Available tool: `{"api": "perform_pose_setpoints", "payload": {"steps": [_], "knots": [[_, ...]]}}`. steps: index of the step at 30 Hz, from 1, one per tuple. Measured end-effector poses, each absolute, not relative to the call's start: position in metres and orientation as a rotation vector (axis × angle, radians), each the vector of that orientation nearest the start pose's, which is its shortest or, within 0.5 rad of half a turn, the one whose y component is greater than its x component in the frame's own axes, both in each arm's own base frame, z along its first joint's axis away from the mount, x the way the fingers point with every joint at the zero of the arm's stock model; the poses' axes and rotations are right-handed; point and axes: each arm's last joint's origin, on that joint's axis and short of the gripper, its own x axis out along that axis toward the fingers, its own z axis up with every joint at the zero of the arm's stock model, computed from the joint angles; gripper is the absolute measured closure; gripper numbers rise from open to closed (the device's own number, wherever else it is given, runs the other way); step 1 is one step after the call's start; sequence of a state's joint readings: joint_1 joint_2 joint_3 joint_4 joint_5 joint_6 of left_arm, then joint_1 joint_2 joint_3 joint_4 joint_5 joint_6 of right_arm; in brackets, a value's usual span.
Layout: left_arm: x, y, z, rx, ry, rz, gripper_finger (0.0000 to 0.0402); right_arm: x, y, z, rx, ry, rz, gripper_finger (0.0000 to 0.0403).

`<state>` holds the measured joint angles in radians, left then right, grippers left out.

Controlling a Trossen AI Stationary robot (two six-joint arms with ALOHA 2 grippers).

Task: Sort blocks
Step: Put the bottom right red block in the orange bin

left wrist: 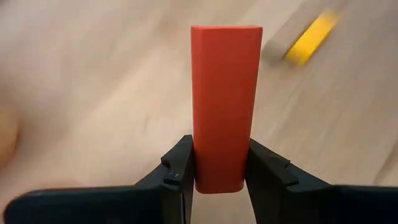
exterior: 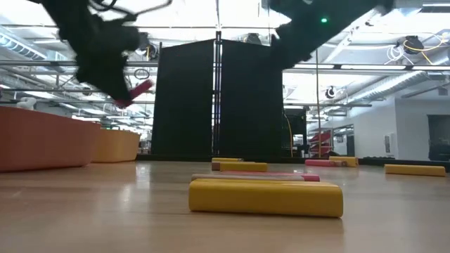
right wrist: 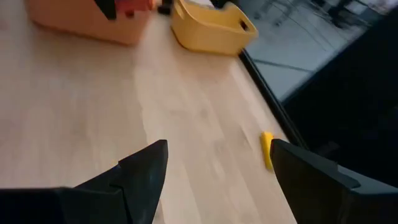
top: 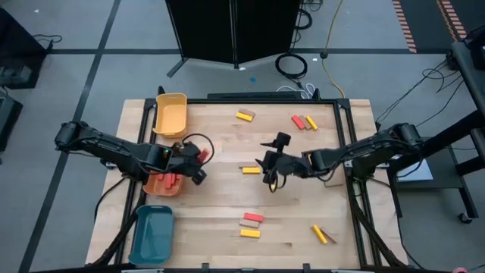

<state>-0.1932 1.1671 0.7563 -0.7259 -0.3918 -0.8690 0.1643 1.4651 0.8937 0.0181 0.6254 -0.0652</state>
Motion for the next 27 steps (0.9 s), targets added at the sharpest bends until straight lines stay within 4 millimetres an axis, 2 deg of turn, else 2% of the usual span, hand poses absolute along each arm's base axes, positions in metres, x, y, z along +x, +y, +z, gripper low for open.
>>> {"api": "perform_pose_setpoints", "payload": {"steps": [4, 8, 17, 24, 27], "knots": [[0.180, -0.030, 0.210, -0.553, 1.119, 0.770, 0.0299, 0.315, 0.019, 0.244, -0.243, 0.444, -0.326, 0.0126], [0.168, -0.031, 0.209, -0.579, 1.198, 0.848, 0.0299, 0.320, 0.009, 0.253, -0.218, 0.351, -0.254, 0.0126], [0.170, -0.033, 0.219, -0.560, 1.098, 0.750, 0.0299, 0.322, 0.001, 0.255, -0.204, 0.321, -0.202, 0.0126], [0.167, -0.032, 0.247, -0.623, 0.987, 0.706, 0.0299, 0.319, 0.002, 0.248, -0.167, 0.397, -0.202, 0.0126], [0.159, -0.031, 0.256, -0.705, 1.010, 0.728, 0.0299, 0.318, 0.001, 0.244, -0.136, 0.433, -0.207, 0.0126]]}}
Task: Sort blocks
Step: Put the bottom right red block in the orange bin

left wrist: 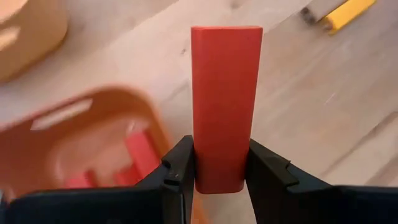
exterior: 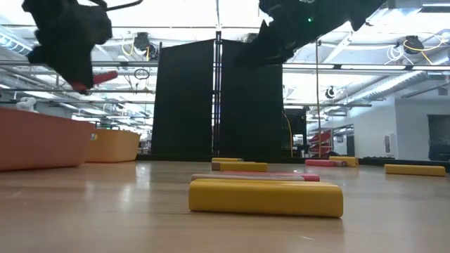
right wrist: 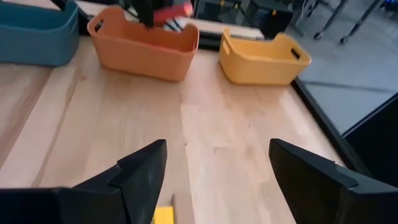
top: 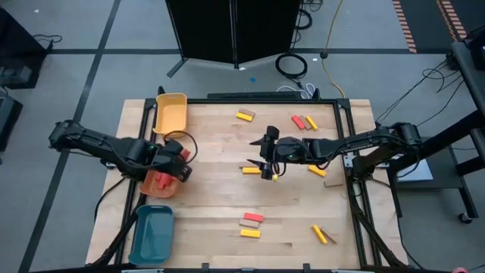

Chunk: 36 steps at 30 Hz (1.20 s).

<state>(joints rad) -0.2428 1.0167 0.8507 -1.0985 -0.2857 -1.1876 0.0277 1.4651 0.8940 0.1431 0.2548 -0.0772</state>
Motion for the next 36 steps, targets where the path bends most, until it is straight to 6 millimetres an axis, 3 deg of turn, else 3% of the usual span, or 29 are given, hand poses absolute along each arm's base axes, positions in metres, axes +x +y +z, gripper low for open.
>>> {"api": "perform_pose_setpoints", "payload": {"steps": [4, 11, 17, 26, 31, 36], "knots": [[0.147, -0.031, 0.257, -0.795, 1.107, 0.772, 0.0299, 0.316, 0.002, 0.240, -0.088, 0.473, -0.218, 0.0126], [0.129, -0.027, 0.254, -0.775, 1.216, 0.950, 0.0299, 0.312, 0.005, 0.234, 0.046, 0.531, -0.246, 0.0126], [0.132, -0.029, 0.252, -0.783, 1.233, 0.962, 0.0295, 0.307, 0.022, 0.228, 0.152, 0.593, -0.237, 0.0126], [0.142, -0.027, 0.243, -0.782, 1.321, 1.010, 0.0208, 0.297, 0.056, 0.221, 0.174, 0.683, -0.172, 0.0126], [0.145, -0.029, 0.241, -0.737, 1.373, 0.932, 0.0189, 0.296, 0.064, 0.221, 0.161, 0.686, -0.144, 0.0126], [0.151, -0.028, 0.246, -0.569, 1.192, 0.942, 0.0187, 0.290, 0.074, 0.215, 0.200, 0.714, -0.138, 0.0126]]}}
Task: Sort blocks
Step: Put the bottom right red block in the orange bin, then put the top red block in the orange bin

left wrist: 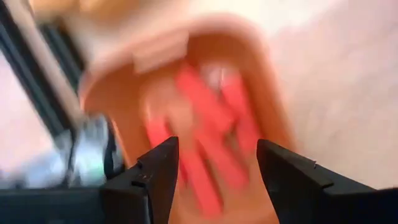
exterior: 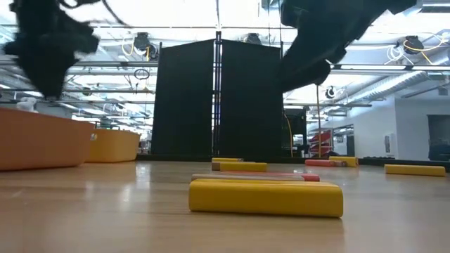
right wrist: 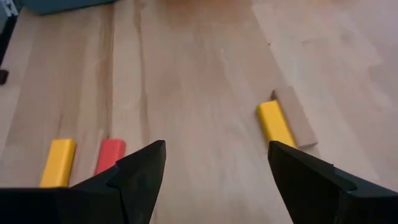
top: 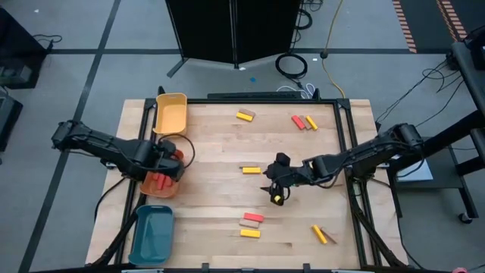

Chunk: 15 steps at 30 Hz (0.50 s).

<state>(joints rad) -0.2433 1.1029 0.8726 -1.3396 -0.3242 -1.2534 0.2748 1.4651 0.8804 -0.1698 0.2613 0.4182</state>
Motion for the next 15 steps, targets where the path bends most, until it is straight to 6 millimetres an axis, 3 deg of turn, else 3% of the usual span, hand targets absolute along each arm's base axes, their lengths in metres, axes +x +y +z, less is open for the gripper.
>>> {"api": "perform_pose_setpoints", "payload": {"steps": [3, 6, 10, 12, 15], "knots": [[0.177, -0.028, 0.255, -0.386, 0.859, 0.853, 0.0187, 0.284, 0.081, 0.208, 0.178, 0.736, -0.119, 0.0126], [0.214, -0.024, 0.277, -0.180, 0.542, 0.718, 0.0187, 0.279, 0.087, 0.202, 0.163, 0.710, -0.160, 0.0126], [0.252, -0.016, 0.301, -0.012, 0.333, 0.461, 0.0187, 0.283, 0.086, 0.207, 0.088, 0.616, -0.223, 0.0126], [0.264, -0.012, 0.299, 0.060, 0.238, 0.382, 0.0187, 0.288, 0.077, 0.209, 0.073, 0.595, -0.231, 0.0126], [0.274, 0.001, 0.281, 0.177, 0.122, 0.360, 0.0187, 0.292, 0.057, 0.209, 0.078, 0.602, -0.282, 0.0129]]}}
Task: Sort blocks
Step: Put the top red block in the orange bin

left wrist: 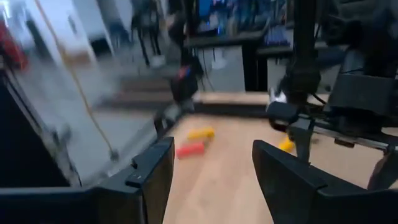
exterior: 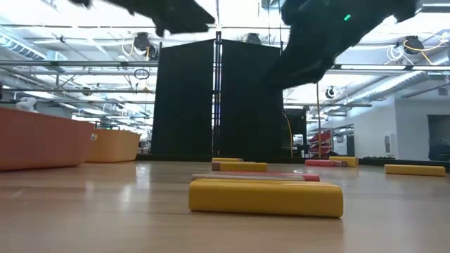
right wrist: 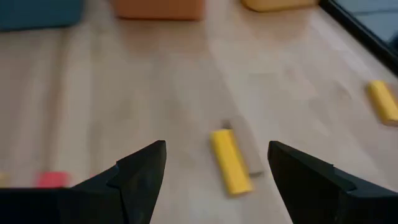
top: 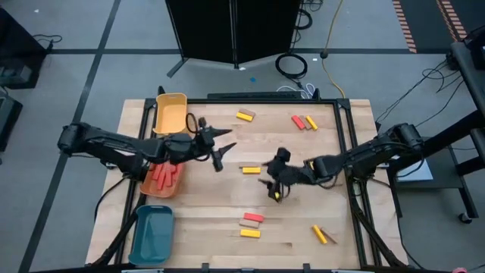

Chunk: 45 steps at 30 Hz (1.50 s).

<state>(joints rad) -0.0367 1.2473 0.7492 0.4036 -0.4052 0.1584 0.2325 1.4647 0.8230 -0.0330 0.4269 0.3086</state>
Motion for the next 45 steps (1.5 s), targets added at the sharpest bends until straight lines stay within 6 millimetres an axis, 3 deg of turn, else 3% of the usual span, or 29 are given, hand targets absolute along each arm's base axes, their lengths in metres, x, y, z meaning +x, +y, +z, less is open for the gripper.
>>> {"api": "perform_pose_setpoints", "payload": {"steps": [6, 9, 12, 14, 17, 20, 23, 28, 40, 45], "knots": [[0.266, 0.039, 0.251, 0.004, 0.086, 0.110, 0.0187, 0.296, 0.032, 0.206, 0.112, 0.659, -0.209, 0.0132], [0.265, 0.038, 0.236, -0.028, 0.044, -0.065, 0.0187, 0.295, 0.032, 0.205, 0.075, 0.688, -0.156, 0.0131], [0.268, 0.034, 0.230, -0.015, -0.019, -0.091, 0.0187, 0.287, 0.023, 0.201, -0.011, 0.775, -0.300, 0.0134], [0.271, 0.034, 0.227, -0.016, -0.030, -0.056, 0.0187, 0.279, 0.004, 0.204, -0.032, 0.858, -0.498, 0.0137], [0.277, 0.032, 0.221, -0.048, -0.057, -0.032, 0.0187, 0.267, -0.035, 0.206, 0.072, 0.939, -0.692, 0.0139], [0.284, 0.027, 0.210, -0.055, -0.039, -0.048, 0.0187, 0.260, -0.077, 0.200, 0.217, 0.983, -0.746, 0.0139], [0.288, 0.026, 0.205, -0.048, -0.050, -0.052, 0.0187, 0.248, -0.115, 0.195, 0.255, 1.011, -0.846, 0.0139], [0.289, 0.028, 0.205, -0.056, -0.072, -0.048, 0.0187, 0.231, -0.157, 0.189, 0.259, 1.031, -0.951, 0.0140], [0.289, 0.027, 0.205, -0.055, -0.069, -0.056, 0.0187, 0.218, -0.192, 0.186, 0.287, 0.988, -0.847, 0.0140], [0.289, 0.027, 0.205, -0.040, -0.069, -0.056, 0.0187, 0.215, -0.202, 0.176, 0.286, 1.022, -0.854, 0.0140]]}}
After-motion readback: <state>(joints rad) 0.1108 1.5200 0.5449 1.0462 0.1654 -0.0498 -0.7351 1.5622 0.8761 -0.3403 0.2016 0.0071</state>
